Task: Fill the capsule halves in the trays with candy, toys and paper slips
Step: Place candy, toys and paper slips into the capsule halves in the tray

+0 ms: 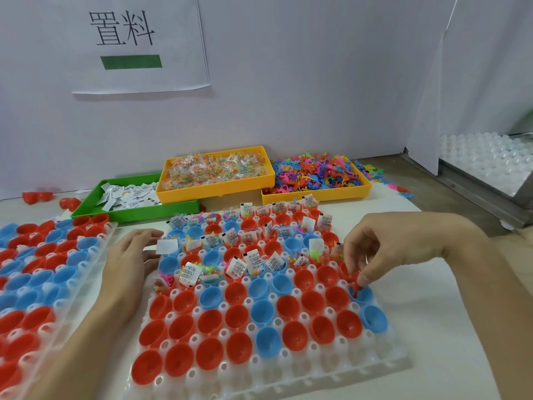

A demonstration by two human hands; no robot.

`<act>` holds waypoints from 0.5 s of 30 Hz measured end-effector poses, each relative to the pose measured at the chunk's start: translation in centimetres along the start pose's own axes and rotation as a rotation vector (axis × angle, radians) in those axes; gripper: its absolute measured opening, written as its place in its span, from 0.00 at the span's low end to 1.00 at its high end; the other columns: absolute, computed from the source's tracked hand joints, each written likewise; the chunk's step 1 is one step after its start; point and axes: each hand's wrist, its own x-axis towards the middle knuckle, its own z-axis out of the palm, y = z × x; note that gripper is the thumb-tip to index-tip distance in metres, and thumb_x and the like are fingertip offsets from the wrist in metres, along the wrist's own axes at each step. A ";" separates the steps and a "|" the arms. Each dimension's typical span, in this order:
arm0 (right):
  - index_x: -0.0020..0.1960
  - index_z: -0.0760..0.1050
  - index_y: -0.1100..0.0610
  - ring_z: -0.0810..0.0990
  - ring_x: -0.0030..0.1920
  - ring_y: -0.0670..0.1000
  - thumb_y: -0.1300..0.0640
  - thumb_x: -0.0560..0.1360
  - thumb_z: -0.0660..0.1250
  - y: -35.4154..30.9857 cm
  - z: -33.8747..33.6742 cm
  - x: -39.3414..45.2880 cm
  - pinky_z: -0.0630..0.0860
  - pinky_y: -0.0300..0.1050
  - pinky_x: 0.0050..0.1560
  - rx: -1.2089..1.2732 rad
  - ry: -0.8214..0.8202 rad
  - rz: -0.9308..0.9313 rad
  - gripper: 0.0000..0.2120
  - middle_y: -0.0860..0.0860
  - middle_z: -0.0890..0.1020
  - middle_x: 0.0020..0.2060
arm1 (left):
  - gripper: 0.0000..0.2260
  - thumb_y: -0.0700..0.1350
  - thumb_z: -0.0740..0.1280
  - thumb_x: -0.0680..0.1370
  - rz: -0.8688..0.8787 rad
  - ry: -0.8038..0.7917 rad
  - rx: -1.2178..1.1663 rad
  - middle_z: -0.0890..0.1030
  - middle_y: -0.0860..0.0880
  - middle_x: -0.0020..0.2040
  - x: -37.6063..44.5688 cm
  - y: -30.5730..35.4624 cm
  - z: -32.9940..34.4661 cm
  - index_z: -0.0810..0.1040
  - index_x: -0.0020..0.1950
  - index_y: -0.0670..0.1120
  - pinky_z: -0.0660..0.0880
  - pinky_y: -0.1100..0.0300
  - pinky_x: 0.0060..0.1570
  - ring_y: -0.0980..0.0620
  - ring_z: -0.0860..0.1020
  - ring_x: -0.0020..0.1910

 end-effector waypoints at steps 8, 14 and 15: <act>0.43 0.84 0.46 0.81 0.40 0.42 0.54 0.71 0.77 0.2 -0.2 -0.1 0.78 0.35 0.45 0.058 -0.025 0.009 0.04 0.46 0.86 0.41 | 0.13 0.43 0.58 0.82 0.015 -0.013 -0.001 0.84 0.57 0.40 0.4 -0.5 -0.2 0.80 0.45 0.49 0.73 0.59 0.40 0.63 0.80 0.34; 0.41 0.84 0.47 0.80 0.37 0.41 0.57 0.71 0.78 0.2 0.0 0.1 0.75 0.33 0.41 0.075 -0.041 -0.010 0.06 0.46 0.85 0.36 | 0.13 0.43 0.58 0.82 0.011 -0.001 -0.026 0.84 0.56 0.41 0.5 -0.6 -0.1 0.80 0.44 0.49 0.74 0.63 0.38 0.64 0.80 0.34; 0.41 0.84 0.47 0.80 0.37 0.42 0.57 0.71 0.78 0.1 0.0 0.1 0.76 0.34 0.42 0.064 -0.042 -0.009 0.06 0.46 0.85 0.36 | 0.13 0.43 0.58 0.82 0.012 -0.002 -0.019 0.84 0.57 0.41 0.5 -0.7 -0.1 0.80 0.44 0.49 0.73 0.61 0.39 0.65 0.80 0.34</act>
